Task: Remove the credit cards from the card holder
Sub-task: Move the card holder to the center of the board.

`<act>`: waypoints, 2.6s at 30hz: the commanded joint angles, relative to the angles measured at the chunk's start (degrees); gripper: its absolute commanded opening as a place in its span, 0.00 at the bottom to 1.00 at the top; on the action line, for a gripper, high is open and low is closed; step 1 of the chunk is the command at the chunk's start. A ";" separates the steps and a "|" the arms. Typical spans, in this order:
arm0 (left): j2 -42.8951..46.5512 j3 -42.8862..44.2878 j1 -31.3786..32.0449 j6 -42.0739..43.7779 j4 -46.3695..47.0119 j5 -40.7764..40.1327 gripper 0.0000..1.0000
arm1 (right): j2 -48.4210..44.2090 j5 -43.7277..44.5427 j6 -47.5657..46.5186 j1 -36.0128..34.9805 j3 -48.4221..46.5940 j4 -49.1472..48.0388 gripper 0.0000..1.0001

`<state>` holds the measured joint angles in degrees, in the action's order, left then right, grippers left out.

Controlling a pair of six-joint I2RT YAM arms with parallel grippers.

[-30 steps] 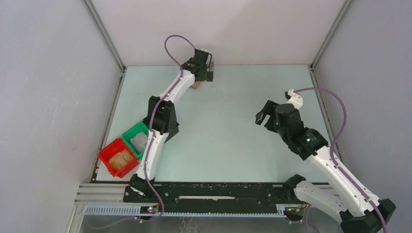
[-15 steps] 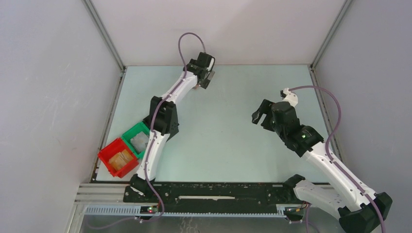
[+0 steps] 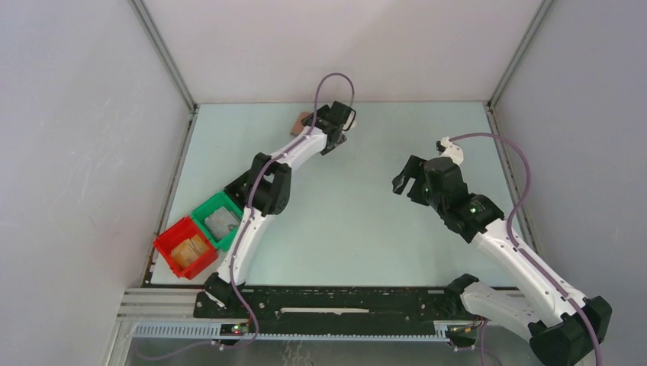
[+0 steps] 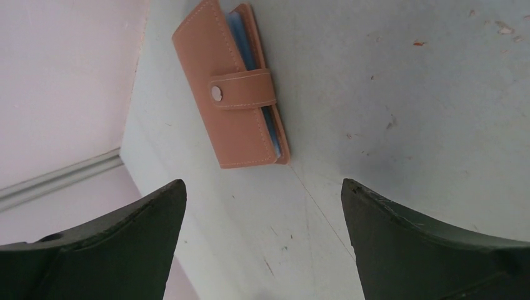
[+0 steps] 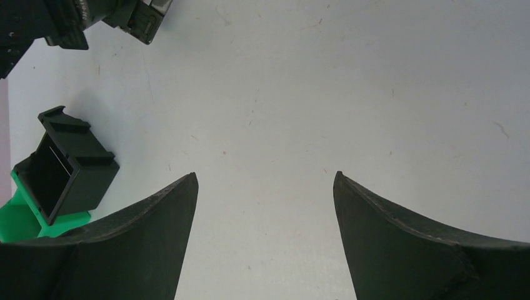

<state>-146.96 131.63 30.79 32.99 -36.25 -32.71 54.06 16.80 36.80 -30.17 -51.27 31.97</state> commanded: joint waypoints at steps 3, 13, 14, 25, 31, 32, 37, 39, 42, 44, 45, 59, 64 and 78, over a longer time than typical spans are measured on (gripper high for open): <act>-2.10 -1.57 -0.02 10.77 8.33 -8.96 0.99 | 1.68 -2.55 -0.34 1.52 -0.24 -2.23 0.88; -3.52 -5.87 -0.02 25.64 18.81 -13.59 0.92 | 3.81 -6.33 -1.37 4.38 -0.24 -2.87 0.88; -3.81 -5.86 -0.02 26.57 19.86 -14.03 0.92 | 3.95 -6.68 -1.41 4.68 -0.24 -2.87 0.88; -4.27 -5.13 -0.11 28.76 21.86 -11.41 0.49 | 4.97 -9.32 -1.44 6.43 -0.24 -3.49 0.87; -3.73 -5.38 -0.11 27.59 21.22 -10.50 0.36 | 5.61 -9.93 -1.11 6.44 -0.24 -3.66 0.87; -3.65 -5.42 -0.11 27.57 21.02 -10.39 0.33 | 5.57 -9.96 -1.01 6.43 -0.19 -3.66 0.87; -3.40 -6.04 -0.05 27.21 21.87 -10.51 0.14 | 5.39 -10.05 -1.04 6.44 -0.24 -3.52 0.87; -3.38 -6.36 0.04 26.77 22.56 -11.01 0.20 | 5.20 -9.94 -0.99 6.52 -0.24 -3.33 0.87; -2.46 -6.34 0.47 23.75 19.98 -9.95 0.37 | 5.10 -9.94 -0.96 6.53 -0.24 -3.10 0.87; -1.28 -6.33 0.59 19.84 17.22 -7.55 0.53 | 5.16 -9.93 -0.89 6.53 -0.24 -3.04 0.87; -0.75 -6.32 0.59 18.12 16.05 -6.20 0.58 | 5.26 -10.01 -0.92 6.53 -0.23 -3.12 0.87; -2.43 0.86 -1.02 10.40 12.30 0.81 0.57 | 5.85 -11.04 -0.58 6.53 -0.24 -3.73 0.86; -2.84 1.47 -1.64 9.36 13.26 1.21 0.56 | 6.45 -11.63 -0.83 6.66 -0.24 -4.32 0.86; -2.59 2.01 -3.68 5.60 13.34 4.32 0.64 | 7.70 -12.87 -0.73 7.43 -0.19 -5.20 0.86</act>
<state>-151.11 130.63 28.12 41.45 -23.05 -31.42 61.43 4.43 36.29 -23.20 -51.27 29.12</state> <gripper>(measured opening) 0.640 0.860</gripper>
